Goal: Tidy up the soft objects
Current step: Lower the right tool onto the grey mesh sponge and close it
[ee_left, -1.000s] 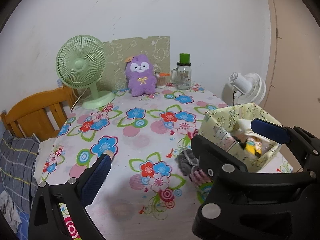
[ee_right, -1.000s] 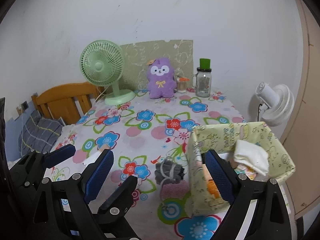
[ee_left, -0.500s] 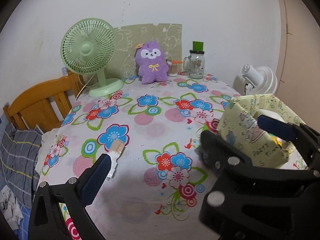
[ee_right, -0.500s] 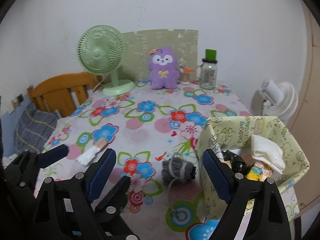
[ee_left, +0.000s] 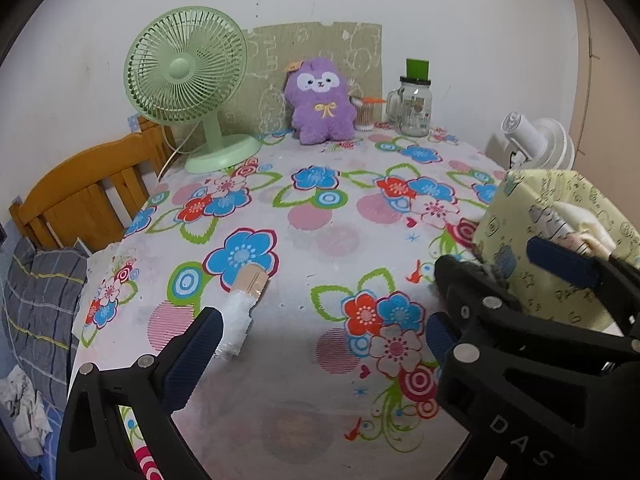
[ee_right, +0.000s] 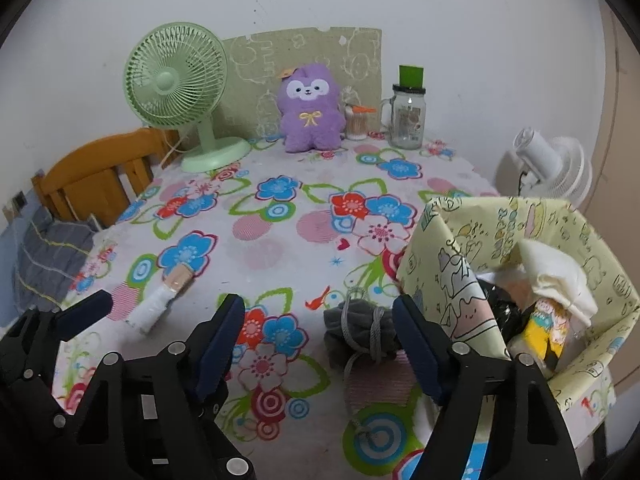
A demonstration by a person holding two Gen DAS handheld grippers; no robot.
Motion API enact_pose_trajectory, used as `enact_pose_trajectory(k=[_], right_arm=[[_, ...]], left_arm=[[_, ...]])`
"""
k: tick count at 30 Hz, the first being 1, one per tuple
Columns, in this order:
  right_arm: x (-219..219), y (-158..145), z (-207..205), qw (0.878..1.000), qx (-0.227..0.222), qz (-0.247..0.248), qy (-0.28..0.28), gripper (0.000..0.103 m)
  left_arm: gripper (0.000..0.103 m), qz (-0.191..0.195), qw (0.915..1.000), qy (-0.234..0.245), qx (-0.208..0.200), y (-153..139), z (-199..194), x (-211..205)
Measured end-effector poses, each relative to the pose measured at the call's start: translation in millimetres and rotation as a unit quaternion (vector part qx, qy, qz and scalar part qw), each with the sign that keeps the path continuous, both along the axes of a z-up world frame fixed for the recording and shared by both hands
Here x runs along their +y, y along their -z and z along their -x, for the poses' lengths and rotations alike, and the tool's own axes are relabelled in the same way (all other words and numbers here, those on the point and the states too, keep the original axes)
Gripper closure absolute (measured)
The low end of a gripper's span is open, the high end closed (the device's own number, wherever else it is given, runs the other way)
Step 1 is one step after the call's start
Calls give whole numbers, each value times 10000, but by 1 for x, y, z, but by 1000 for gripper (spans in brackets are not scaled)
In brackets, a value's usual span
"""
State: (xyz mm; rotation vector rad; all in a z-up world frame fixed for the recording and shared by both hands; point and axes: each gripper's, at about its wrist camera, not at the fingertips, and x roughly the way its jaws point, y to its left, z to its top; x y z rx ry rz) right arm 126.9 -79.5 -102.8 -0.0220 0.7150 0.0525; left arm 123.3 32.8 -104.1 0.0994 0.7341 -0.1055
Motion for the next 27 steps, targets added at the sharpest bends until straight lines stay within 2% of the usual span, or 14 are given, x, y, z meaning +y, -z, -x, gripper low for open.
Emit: enact_pose_trajectory(k=[2, 5, 9, 12, 16, 23, 26, 27], right_arm=[[2, 3, -2, 10000, 39, 49, 19, 25], [3, 11, -7, 9997, 205, -143, 46, 27], [1, 22, -15, 9988, 347, -36, 346, 31], [-3, 34, -24, 9969, 556, -135, 548, 35], [0, 39, -26, 9968, 392, 110, 682, 37], [2, 44, -34, 9954, 357, 379, 800, 37], [2, 46, -37, 9941, 354, 531, 876, 47], [0, 46, -38, 9936, 342, 565, 917, 55]], left_arm=[[1, -7, 10000, -4, 48, 4, -3, 1], [1, -14, 9999, -13, 108, 8, -6, 4], [1, -45, 9998, -24, 205, 16, -13, 6], [1, -56, 9996, -27, 289, 23, -17, 8], [1, -114, 9993, -31, 350, 29, -23, 9], [2, -182, 9988, -70, 449, 37, -30, 8], [2, -174, 9987, -49, 487, 39, -34, 7], [2, -153, 9986, -36, 495, 39, -35, 7]])
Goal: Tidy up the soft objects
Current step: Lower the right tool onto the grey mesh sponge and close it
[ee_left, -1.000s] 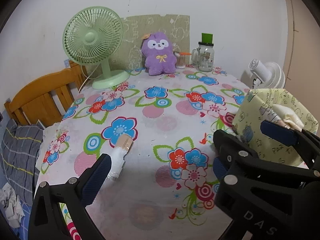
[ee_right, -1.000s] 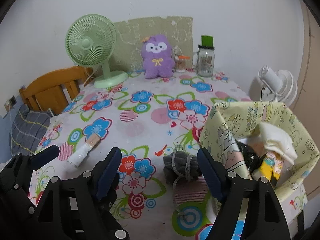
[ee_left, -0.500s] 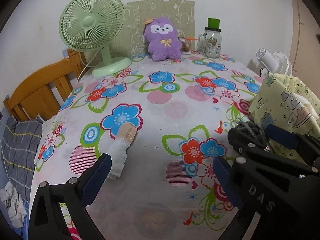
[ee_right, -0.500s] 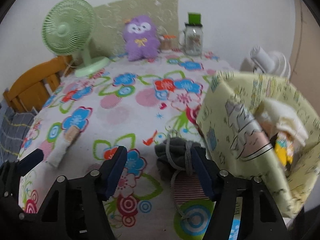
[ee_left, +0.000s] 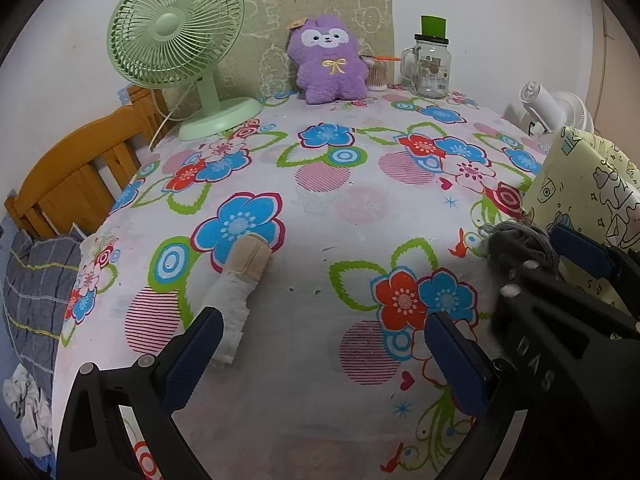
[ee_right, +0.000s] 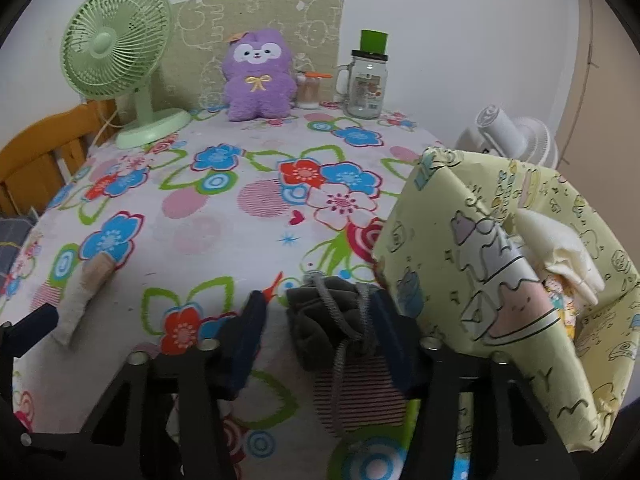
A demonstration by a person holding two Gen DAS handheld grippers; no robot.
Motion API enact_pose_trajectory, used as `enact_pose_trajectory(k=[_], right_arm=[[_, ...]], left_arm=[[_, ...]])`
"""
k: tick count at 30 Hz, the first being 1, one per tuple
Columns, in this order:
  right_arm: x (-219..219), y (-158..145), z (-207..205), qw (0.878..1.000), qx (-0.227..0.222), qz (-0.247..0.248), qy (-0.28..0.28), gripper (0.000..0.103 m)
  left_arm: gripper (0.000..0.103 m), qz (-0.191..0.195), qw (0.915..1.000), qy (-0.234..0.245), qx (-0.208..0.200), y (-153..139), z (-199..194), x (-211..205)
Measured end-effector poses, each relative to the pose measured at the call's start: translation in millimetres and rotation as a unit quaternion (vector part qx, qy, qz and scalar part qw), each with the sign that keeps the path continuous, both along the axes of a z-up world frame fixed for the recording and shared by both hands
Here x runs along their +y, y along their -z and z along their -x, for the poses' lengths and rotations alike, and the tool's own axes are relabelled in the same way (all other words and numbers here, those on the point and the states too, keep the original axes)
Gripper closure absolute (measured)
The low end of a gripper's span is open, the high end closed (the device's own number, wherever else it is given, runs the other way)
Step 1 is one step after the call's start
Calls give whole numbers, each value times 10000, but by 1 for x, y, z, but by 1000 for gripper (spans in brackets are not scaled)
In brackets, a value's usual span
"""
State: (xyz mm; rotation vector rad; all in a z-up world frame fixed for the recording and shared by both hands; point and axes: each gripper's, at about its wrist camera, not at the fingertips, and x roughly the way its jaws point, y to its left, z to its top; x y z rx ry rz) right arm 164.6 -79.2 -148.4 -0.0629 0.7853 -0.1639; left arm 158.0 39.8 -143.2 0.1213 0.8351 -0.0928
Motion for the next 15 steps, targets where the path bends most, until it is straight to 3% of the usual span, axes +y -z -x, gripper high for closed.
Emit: enact_pose_trajectory(k=[5, 7, 15], right_arm=[[-3, 0, 0, 10000, -39, -5, -29, 67], [-3, -2, 1, 9999, -54, -55, -104, 77], [8, -9, 2, 9975, -36, -457, -536, 84]], left_arm=[[2, 18, 10000, 45, 11, 1, -2, -3], [2, 36, 10000, 38, -6, -1, -1, -2], [2, 5, 9998, -146, -145, -10, 3, 10]])
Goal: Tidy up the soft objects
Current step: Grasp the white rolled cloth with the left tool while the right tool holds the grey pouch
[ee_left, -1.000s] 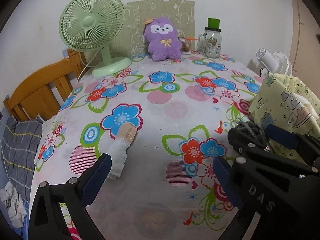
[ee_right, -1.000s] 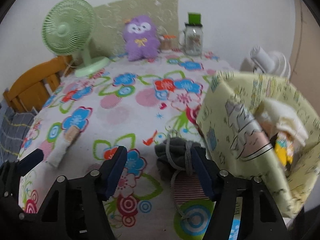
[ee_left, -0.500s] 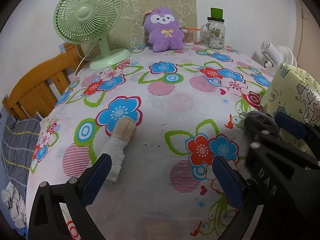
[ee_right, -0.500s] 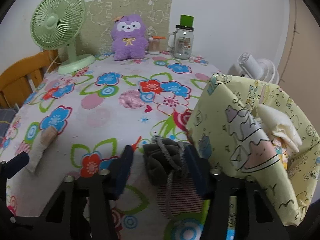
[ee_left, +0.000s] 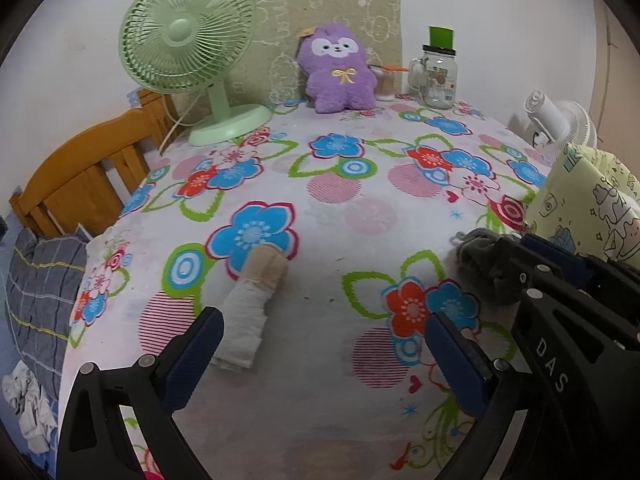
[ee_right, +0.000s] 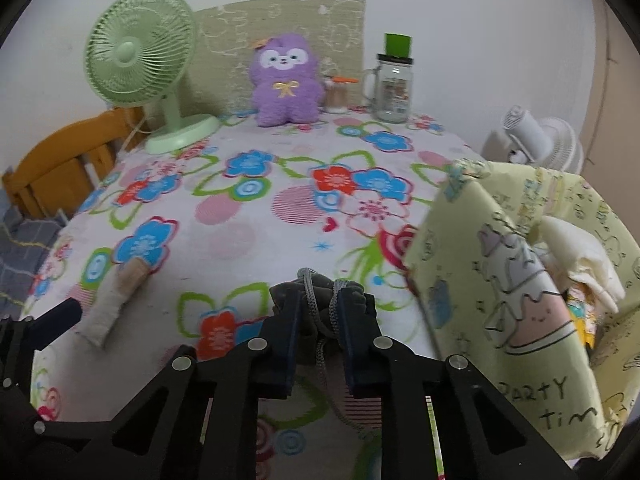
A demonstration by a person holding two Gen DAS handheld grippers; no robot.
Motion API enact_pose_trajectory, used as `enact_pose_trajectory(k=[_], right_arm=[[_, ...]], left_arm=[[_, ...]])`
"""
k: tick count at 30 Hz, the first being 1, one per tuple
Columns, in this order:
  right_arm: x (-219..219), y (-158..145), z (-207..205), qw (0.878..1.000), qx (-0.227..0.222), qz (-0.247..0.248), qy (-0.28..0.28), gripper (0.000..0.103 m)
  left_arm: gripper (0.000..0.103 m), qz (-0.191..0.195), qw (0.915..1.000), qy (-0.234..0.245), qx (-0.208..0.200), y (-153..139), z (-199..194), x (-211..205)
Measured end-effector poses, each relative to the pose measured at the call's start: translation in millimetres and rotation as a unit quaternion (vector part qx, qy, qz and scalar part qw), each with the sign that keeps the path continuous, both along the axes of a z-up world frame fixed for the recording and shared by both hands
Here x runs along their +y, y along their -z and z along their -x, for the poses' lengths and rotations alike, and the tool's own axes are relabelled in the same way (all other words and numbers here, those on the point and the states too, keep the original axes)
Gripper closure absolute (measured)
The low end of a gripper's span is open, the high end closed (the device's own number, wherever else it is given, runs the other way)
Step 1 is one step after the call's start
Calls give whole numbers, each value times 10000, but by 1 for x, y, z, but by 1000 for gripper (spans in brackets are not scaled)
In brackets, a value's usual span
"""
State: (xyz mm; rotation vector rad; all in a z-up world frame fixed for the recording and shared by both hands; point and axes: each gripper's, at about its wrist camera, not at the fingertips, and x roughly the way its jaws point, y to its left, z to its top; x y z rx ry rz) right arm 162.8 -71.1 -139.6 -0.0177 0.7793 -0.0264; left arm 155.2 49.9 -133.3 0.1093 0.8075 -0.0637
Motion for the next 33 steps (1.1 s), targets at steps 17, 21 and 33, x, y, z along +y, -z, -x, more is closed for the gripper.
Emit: enact_pose_trajectory(k=[17, 21, 33], right_arm=[[19, -8, -5, 9994, -35, -198, -281, 24], [20, 0, -13, 9990, 191, -209, -354, 24], [21, 24, -33, 9953, 831, -377, -314, 39]], left_arm=[[2, -34, 9992, -382, -66, -2, -11, 32], [2, -120, 9991, -417, -29, 2, -16, 35], [3, -148, 9986, -405, 305, 18, -30, 42]])
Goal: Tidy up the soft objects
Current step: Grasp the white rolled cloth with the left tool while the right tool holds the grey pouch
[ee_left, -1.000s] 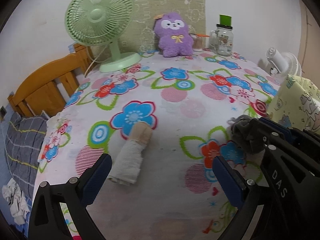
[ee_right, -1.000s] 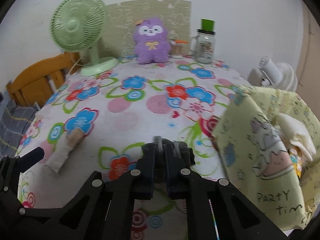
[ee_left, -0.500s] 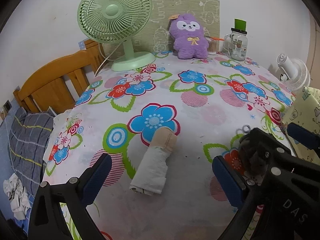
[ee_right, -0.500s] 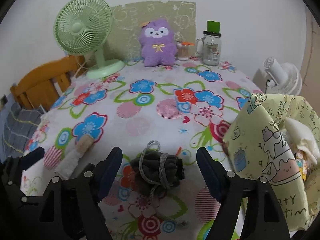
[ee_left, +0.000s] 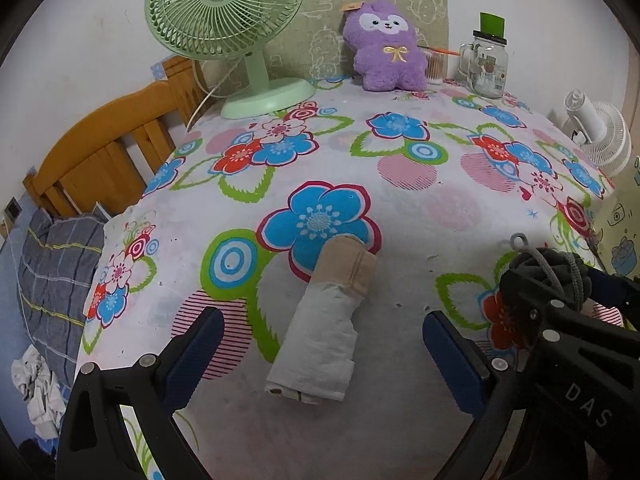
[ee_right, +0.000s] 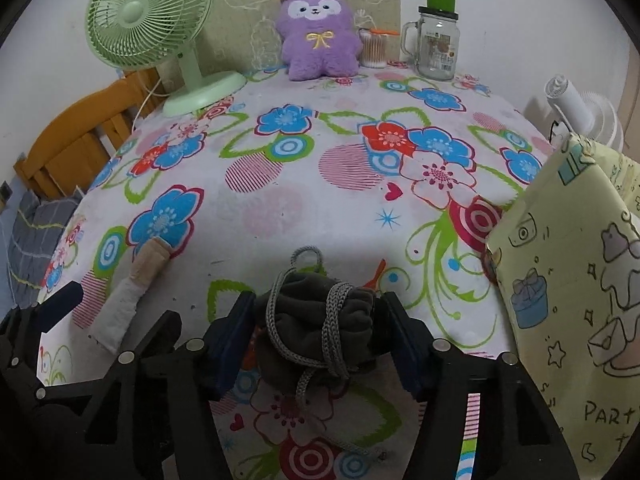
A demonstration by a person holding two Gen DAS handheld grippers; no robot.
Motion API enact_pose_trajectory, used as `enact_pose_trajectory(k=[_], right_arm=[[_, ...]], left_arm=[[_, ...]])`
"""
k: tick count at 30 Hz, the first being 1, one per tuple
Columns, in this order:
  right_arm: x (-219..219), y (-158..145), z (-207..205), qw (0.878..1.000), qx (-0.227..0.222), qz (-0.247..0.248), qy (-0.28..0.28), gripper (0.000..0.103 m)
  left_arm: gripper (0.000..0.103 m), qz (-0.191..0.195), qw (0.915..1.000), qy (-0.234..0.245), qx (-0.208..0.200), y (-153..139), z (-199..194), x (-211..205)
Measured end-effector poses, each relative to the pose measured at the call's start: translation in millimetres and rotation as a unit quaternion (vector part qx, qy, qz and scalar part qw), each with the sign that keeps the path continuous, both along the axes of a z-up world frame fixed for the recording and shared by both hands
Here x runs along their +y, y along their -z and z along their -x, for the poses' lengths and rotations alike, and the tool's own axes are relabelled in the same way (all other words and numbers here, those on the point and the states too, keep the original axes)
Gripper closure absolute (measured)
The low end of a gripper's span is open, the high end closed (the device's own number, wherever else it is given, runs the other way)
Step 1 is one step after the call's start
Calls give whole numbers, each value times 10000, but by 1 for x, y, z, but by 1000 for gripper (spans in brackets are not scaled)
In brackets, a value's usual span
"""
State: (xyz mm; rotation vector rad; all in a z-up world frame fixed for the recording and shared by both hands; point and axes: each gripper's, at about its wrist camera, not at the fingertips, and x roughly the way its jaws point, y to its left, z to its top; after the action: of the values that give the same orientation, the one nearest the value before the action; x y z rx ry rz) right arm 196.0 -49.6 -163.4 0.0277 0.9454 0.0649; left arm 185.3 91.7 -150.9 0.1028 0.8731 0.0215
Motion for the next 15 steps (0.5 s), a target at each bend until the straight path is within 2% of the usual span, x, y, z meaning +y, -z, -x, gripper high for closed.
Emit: enact_pose_trajectory(k=[3, 7, 10, 15], right_arm=[[3, -3, -4, 9999, 13, -100, -51, 45], [11, -4, -10, 9998, 32, -105, -151, 46], [16, -3, -14, 9997, 61, -82, -234, 46], [20, -2, -18, 9996, 85, -85, -248, 47]], left_arm=[[3, -44, 10000, -1, -24, -2, -4, 2], [4, -2, 10000, 13, 94, 0, -15, 7], [12, 122, 9996, 12, 251, 5, -21, 11], [24, 261, 9994, 134, 187, 3, -18, 10]])
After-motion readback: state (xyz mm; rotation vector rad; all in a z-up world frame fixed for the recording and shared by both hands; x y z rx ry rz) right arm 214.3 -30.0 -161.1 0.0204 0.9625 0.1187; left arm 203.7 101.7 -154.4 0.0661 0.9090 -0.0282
